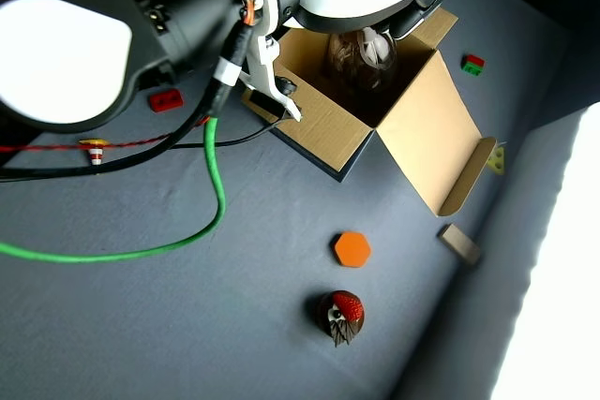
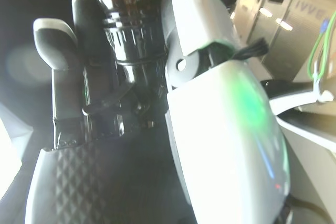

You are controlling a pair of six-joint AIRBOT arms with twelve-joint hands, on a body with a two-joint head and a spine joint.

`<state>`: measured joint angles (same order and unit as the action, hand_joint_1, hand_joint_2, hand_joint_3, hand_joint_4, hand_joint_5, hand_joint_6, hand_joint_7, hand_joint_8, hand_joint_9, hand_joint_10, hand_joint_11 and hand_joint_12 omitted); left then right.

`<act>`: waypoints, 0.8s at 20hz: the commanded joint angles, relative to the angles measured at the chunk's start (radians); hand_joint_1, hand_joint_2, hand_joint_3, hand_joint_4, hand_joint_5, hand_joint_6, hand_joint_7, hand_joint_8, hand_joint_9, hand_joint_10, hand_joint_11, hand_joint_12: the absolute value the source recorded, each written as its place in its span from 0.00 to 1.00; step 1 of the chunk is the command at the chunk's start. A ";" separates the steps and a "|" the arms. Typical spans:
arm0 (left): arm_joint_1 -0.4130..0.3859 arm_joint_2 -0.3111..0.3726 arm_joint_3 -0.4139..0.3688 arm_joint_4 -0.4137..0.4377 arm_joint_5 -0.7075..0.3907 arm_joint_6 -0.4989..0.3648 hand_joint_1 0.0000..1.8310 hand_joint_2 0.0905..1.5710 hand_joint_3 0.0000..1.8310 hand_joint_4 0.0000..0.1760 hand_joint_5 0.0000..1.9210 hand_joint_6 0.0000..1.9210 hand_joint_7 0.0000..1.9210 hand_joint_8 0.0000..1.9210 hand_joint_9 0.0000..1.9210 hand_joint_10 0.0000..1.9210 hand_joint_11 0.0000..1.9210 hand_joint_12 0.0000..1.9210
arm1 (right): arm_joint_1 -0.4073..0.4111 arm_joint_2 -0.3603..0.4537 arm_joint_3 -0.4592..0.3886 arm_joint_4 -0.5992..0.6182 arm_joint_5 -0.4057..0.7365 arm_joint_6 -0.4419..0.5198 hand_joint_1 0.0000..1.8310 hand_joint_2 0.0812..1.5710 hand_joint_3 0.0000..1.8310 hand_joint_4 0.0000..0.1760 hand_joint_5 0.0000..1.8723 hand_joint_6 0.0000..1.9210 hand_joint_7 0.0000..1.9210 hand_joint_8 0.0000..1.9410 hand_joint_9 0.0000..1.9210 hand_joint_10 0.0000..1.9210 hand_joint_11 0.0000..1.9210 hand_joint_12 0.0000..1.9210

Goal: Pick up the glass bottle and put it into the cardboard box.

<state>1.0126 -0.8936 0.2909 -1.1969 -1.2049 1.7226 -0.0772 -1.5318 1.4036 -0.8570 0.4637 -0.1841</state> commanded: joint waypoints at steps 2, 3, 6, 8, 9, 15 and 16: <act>-0.007 0.002 0.006 0.067 -0.062 -0.009 0.00 0.78 0.00 0.00 0.04 0.00 0.05 0.00 0.07 0.00 0.00 0.26 | 0.004 -0.002 0.004 0.072 0.074 -0.046 0.65 0.73 0.00 0.00 0.43 0.66 0.49 0.58 0.45 0.70 0.36 0.94; -0.008 0.002 0.012 0.078 -0.053 -0.009 0.00 0.78 0.00 0.00 0.04 0.00 0.05 0.00 0.07 0.00 0.00 0.26 | -0.004 -0.011 0.006 0.093 0.055 -0.090 0.65 0.73 0.00 0.00 0.43 0.66 0.49 0.57 0.45 0.70 0.36 0.94; -0.005 0.002 0.018 0.092 -0.049 -0.014 0.00 0.78 0.00 0.00 0.05 0.00 0.05 0.00 0.07 0.00 0.00 0.26 | -0.007 -0.013 0.006 0.093 0.049 -0.097 0.65 0.73 0.00 0.00 0.43 0.66 0.49 0.58 0.45 0.70 0.36 0.94; -0.005 0.002 0.022 0.093 -0.042 -0.023 0.00 0.78 0.00 0.00 0.05 0.00 0.05 0.00 0.07 0.00 0.00 0.26 | -0.008 -0.013 0.006 0.095 0.038 -0.101 0.65 0.73 0.00 0.00 0.43 0.66 0.49 0.58 0.45 0.70 0.36 0.94; -0.003 0.002 0.023 0.093 -0.041 -0.026 0.00 0.78 0.00 0.00 0.05 0.00 0.06 0.00 0.07 0.00 0.00 0.27 | -0.009 -0.013 0.006 0.097 0.037 -0.106 0.65 0.73 0.00 0.00 0.43 0.66 0.49 0.58 0.45 0.70 0.36 0.94; -0.003 0.002 0.020 0.093 -0.041 -0.026 0.00 0.78 0.00 0.00 0.05 0.00 0.06 0.00 0.07 0.00 0.00 0.27 | -0.020 -0.012 -0.001 0.123 0.027 -0.154 0.65 0.73 0.00 0.00 0.43 0.66 0.49 0.58 0.45 0.70 0.36 0.94; -0.002 0.002 0.019 0.093 -0.041 -0.026 0.00 0.78 0.00 0.00 0.05 0.00 0.06 0.00 0.07 0.00 0.00 0.27 | -0.020 -0.010 -0.002 0.123 0.024 -0.154 0.65 0.73 0.00 0.00 0.43 0.66 0.49 0.58 0.45 0.70 0.36 0.94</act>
<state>1.0130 -0.8936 0.3115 -1.1706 -1.1854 1.7031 -0.1074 -1.5459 1.4044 -0.7681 0.3927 -0.3355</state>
